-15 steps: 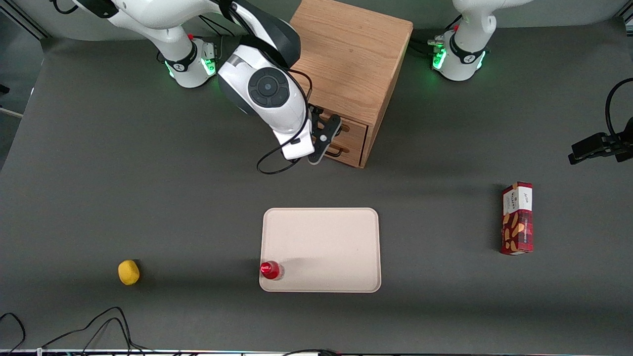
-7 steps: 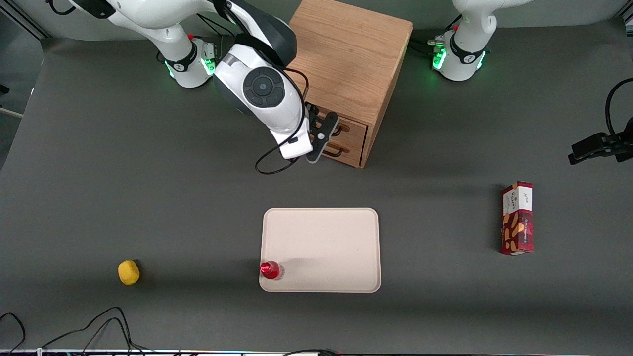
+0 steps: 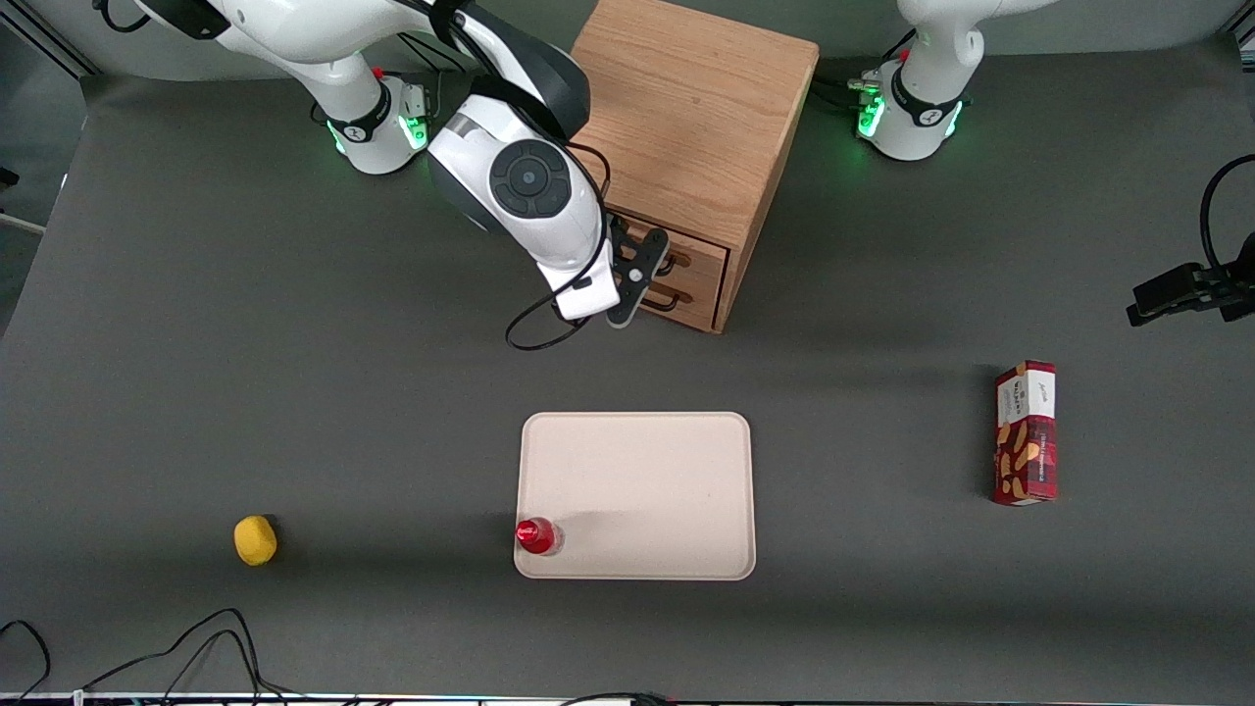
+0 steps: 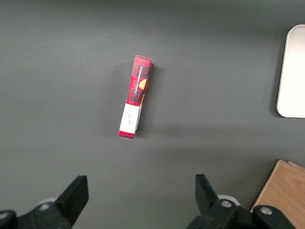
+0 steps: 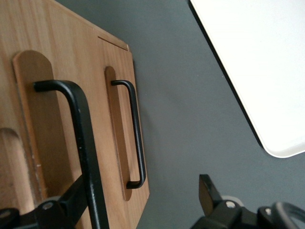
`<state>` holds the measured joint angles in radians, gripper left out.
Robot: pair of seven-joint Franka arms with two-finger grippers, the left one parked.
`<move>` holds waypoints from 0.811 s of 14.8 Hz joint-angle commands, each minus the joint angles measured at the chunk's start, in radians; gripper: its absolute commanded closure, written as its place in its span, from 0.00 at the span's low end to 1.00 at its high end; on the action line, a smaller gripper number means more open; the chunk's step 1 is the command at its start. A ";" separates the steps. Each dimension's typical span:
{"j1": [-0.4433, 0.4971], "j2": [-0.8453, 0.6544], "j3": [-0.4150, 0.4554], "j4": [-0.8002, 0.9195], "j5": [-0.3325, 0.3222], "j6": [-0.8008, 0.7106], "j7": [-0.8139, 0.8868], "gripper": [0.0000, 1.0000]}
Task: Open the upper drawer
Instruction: 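Pull the upper drawer outward by its handle with the right gripper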
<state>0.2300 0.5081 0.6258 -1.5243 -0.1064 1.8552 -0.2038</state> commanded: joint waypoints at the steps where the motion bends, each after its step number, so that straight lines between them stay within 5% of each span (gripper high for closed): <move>1: -0.018 0.023 0.009 0.001 -0.050 0.022 -0.028 0.00; 12: -0.040 0.076 -0.041 0.098 -0.045 0.038 -0.114 0.00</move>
<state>0.1925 0.5552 0.5868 -1.4658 -0.1312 1.8896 -0.2757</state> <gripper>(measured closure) 0.000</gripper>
